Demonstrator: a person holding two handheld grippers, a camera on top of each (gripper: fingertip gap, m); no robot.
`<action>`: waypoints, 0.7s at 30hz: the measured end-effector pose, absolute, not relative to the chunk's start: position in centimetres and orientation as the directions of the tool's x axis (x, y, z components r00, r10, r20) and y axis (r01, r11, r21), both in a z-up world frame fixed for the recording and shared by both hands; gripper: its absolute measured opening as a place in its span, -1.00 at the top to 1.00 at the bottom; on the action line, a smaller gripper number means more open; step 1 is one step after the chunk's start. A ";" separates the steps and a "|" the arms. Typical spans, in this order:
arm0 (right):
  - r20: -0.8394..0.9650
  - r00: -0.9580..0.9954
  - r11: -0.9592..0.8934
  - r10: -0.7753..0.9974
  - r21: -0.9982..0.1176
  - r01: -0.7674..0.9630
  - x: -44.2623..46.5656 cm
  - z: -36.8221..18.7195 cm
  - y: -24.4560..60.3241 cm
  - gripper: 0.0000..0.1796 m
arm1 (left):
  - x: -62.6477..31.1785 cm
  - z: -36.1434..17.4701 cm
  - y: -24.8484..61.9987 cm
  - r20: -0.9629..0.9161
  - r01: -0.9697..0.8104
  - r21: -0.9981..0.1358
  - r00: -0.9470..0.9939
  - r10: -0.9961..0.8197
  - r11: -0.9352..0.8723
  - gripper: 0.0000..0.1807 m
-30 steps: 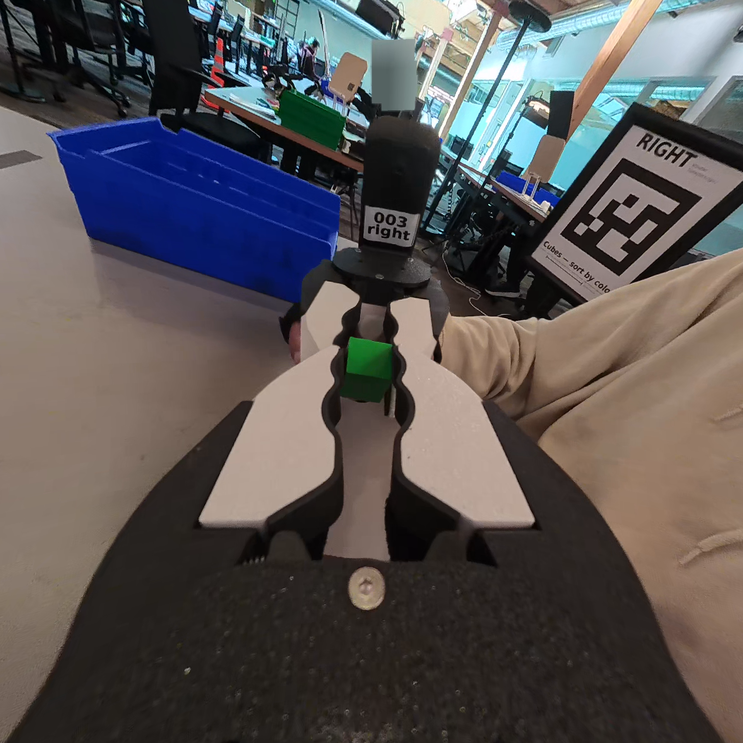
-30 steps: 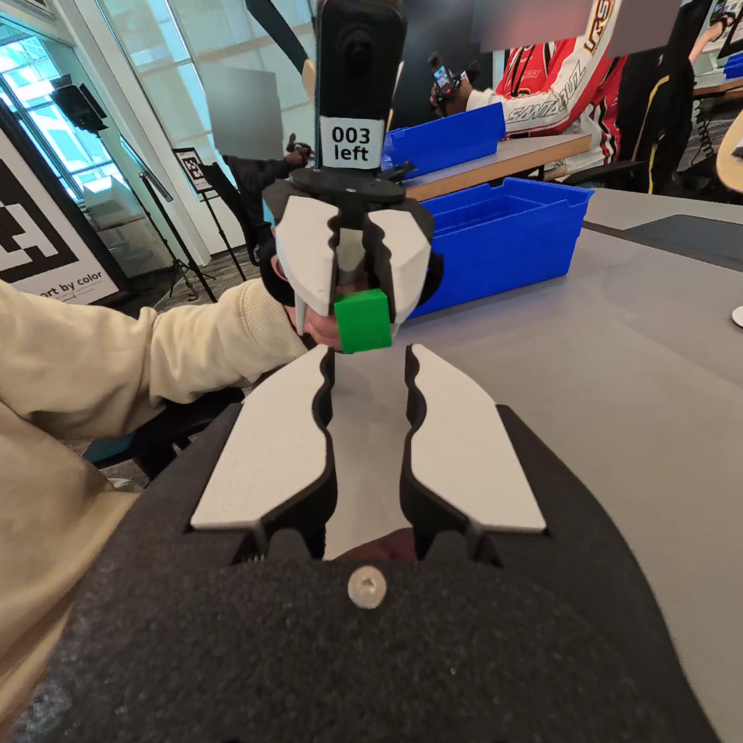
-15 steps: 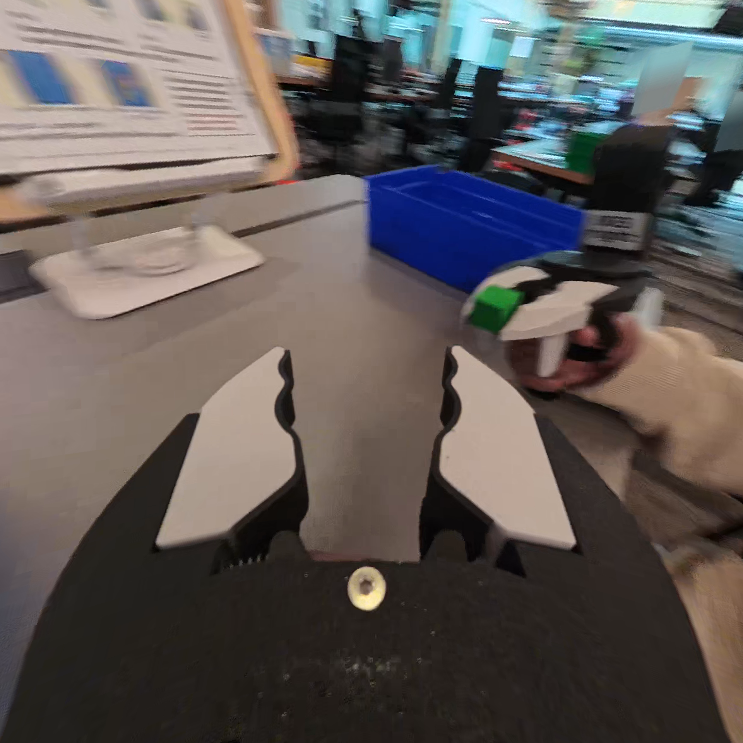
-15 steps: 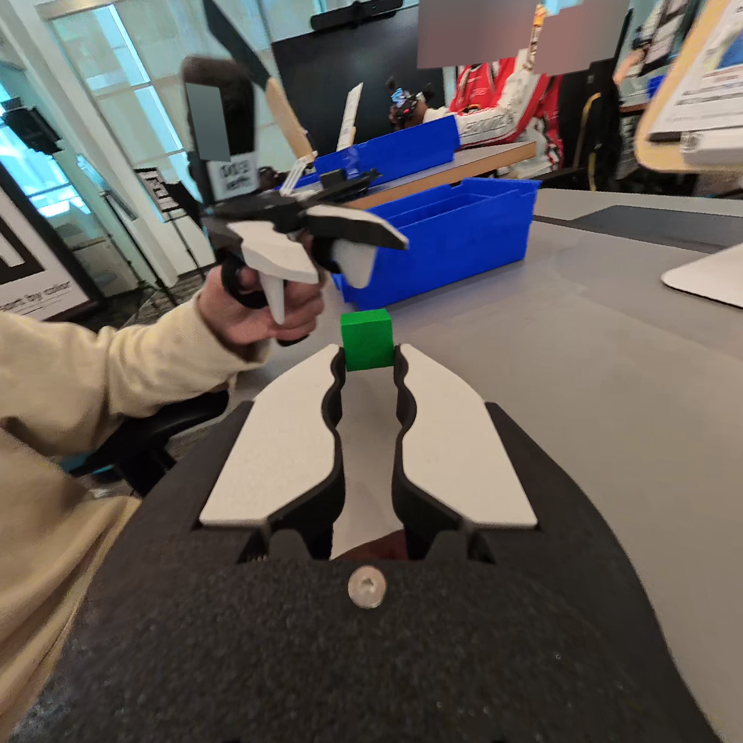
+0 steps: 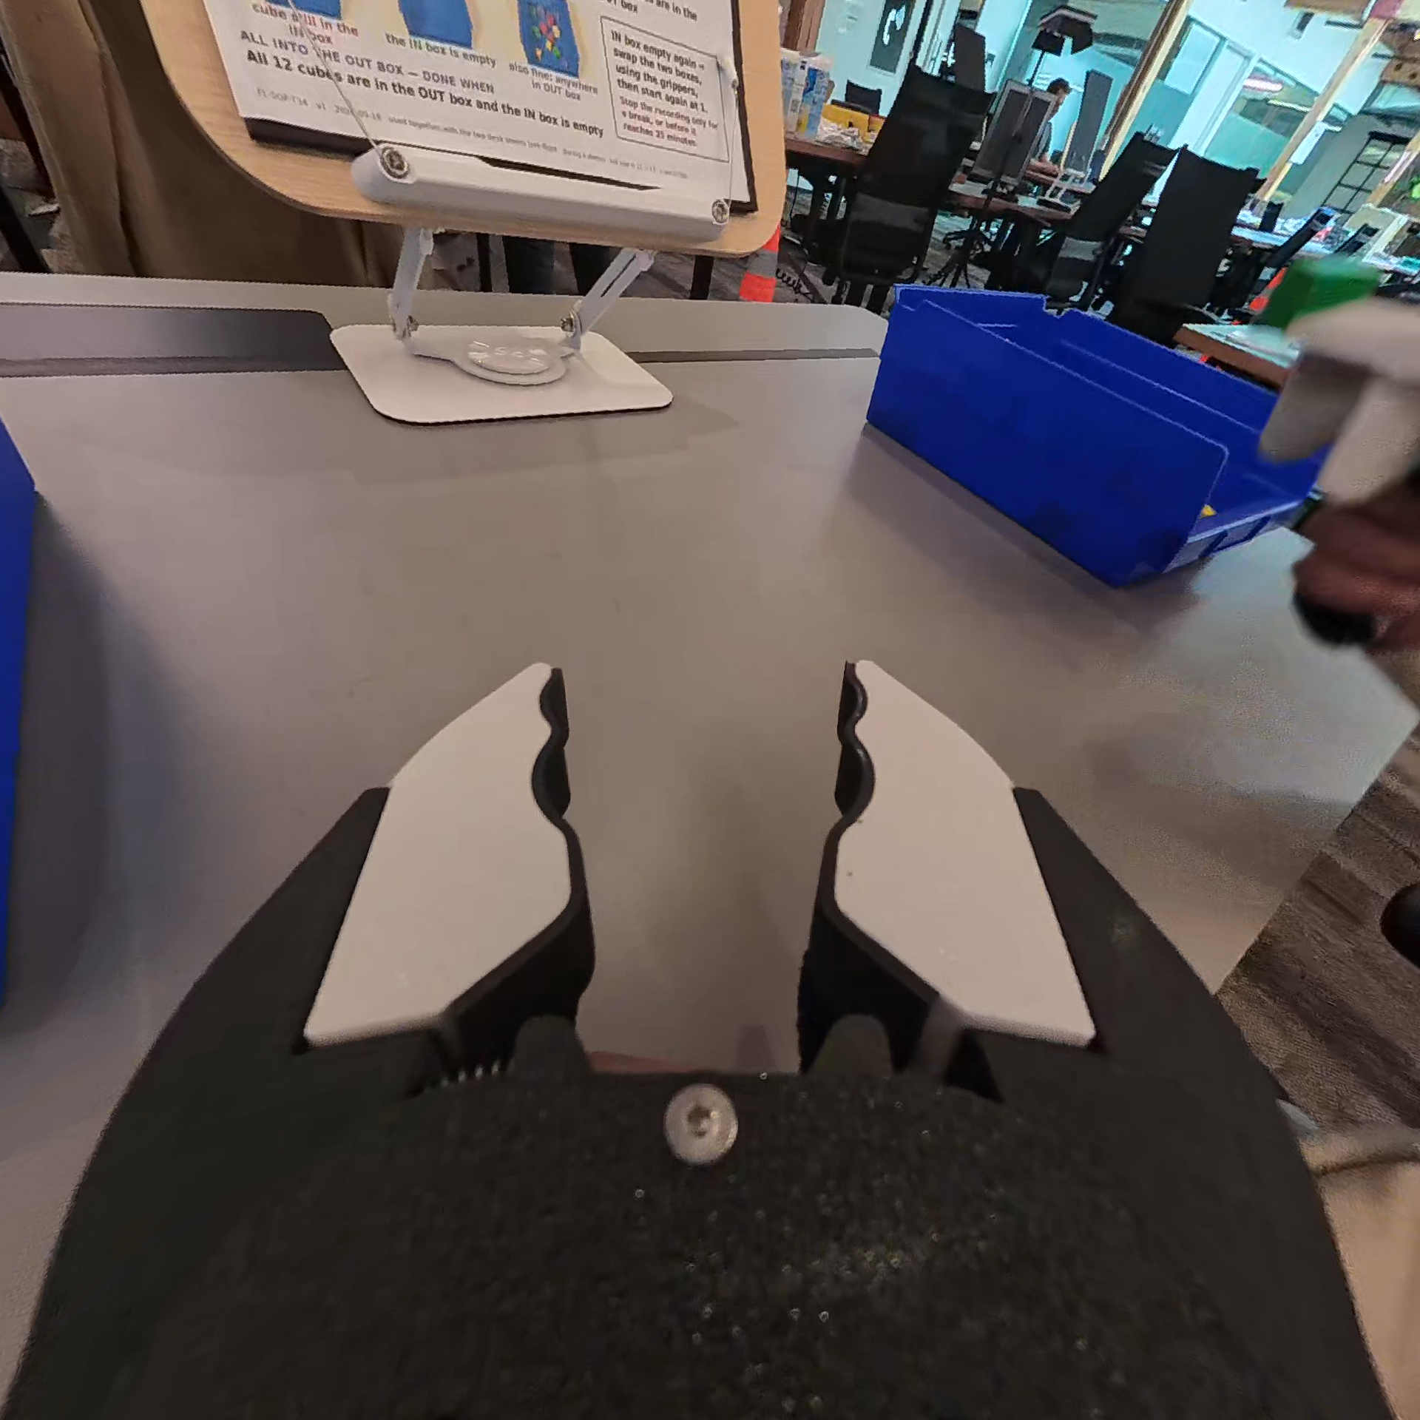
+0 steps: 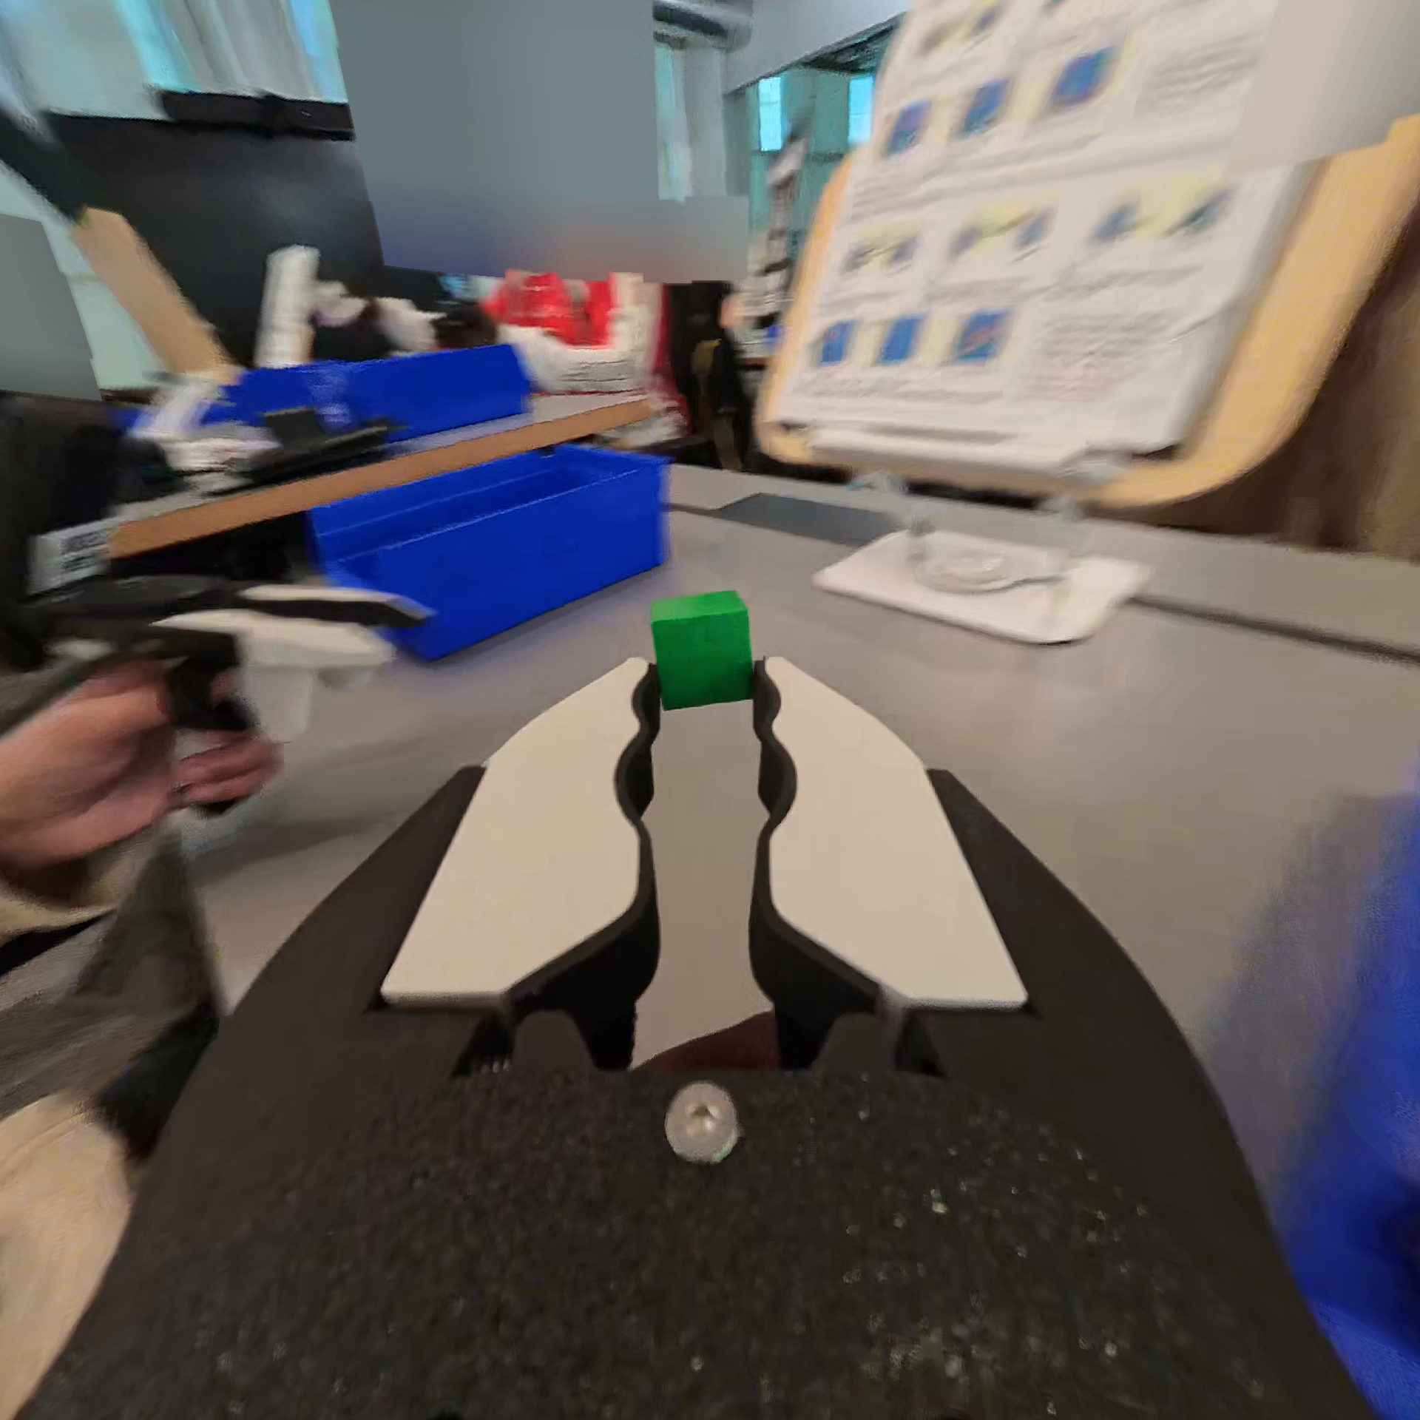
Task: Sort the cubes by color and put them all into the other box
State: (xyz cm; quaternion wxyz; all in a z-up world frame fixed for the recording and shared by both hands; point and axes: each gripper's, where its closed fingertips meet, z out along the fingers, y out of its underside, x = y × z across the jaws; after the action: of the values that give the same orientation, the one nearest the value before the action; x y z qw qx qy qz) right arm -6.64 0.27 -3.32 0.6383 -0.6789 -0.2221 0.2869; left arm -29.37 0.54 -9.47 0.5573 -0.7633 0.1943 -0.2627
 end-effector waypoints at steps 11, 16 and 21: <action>-0.044 0.953 -0.772 0.298 -0.598 0.214 16.4 -12.0 20.7 0.74 | -27.9 -9.7 0.1 0.140 -0.069 -0.953 0.766 -0.627 -0.296 0.27; -0.074 0.959 -0.877 0.274 -0.427 0.218 16.7 -17.0 24.3 0.74 | -26.8 -9.9 0.0 0.137 -0.089 -0.948 0.753 -0.644 -0.306 0.27; -0.109 0.948 -0.888 0.299 -0.396 0.234 15.4 -18.6 25.3 0.74 | -26.6 -10.4 -0.1 0.090 -0.134 -0.949 0.755 -0.650 -0.287 0.28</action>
State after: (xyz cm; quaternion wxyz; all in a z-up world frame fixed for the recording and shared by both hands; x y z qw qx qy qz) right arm 15.36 25.27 -18.62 0.1928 -0.9679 -0.1377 0.0837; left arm -26.57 -0.10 -10.38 0.5397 -0.7656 0.2558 -0.2391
